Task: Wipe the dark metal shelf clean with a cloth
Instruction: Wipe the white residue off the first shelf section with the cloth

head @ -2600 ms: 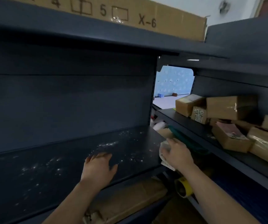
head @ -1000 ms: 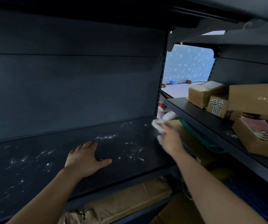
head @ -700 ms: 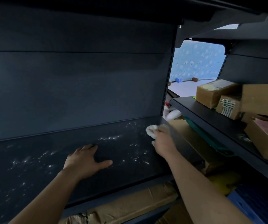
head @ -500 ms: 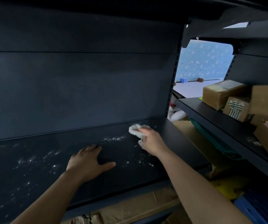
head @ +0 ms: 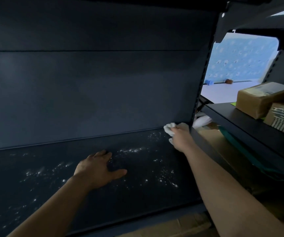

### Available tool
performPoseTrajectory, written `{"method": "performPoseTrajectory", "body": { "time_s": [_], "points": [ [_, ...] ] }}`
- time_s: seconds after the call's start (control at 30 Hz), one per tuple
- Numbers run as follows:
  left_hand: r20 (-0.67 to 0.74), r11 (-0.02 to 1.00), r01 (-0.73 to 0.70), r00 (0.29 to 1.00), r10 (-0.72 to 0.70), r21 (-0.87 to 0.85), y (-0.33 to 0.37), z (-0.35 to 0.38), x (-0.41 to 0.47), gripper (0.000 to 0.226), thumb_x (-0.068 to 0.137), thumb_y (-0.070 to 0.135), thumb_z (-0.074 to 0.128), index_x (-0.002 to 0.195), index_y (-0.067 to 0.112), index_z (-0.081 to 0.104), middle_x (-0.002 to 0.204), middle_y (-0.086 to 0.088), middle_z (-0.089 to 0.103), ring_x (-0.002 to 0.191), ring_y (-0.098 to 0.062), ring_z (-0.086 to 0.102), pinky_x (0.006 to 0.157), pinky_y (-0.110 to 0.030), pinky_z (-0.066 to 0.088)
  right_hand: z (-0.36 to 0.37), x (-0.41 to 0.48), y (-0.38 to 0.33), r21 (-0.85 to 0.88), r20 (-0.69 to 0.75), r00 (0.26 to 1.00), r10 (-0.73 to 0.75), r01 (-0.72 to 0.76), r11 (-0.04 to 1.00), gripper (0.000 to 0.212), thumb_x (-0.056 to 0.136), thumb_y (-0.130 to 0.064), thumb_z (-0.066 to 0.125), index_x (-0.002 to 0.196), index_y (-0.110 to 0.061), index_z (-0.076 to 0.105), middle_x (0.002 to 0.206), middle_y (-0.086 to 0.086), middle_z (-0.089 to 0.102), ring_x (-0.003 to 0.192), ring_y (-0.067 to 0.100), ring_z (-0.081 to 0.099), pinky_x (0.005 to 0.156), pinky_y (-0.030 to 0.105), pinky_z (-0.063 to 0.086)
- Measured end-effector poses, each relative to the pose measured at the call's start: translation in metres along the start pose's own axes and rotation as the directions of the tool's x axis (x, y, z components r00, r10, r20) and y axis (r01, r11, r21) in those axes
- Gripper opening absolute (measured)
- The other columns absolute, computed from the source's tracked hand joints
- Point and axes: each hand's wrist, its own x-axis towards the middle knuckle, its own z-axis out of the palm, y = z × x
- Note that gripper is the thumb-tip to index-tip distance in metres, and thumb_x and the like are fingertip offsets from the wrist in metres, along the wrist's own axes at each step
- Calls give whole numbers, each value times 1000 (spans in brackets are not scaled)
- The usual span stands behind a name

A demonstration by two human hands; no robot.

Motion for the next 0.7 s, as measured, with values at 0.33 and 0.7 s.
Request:
{"method": "performPoseTrajectory", "body": {
  "time_s": [0.33,0.7],
  "points": [
    [-6,1000,12,1000,-12,-28,1,3,-1,104,65,89,38,149,30,22,160,9,14,145,-17,20,116,-40,26,0,-32,-89,614,25,998,-55,28,789,47,88,-4,47,131,-21,55,128,-5,53,104,17,60,81,11,50],
    [-137,1000,1,991,0,11,-14,29,-79,104,67,81,1,152,22,1,161,3,-1,148,-14,-4,121,-35,-2,3,-98,4,274,-60,978,198,-175,946,55,88,-12,57,141,-12,40,147,7,37,136,20,35,106,15,21]
  ]
}}
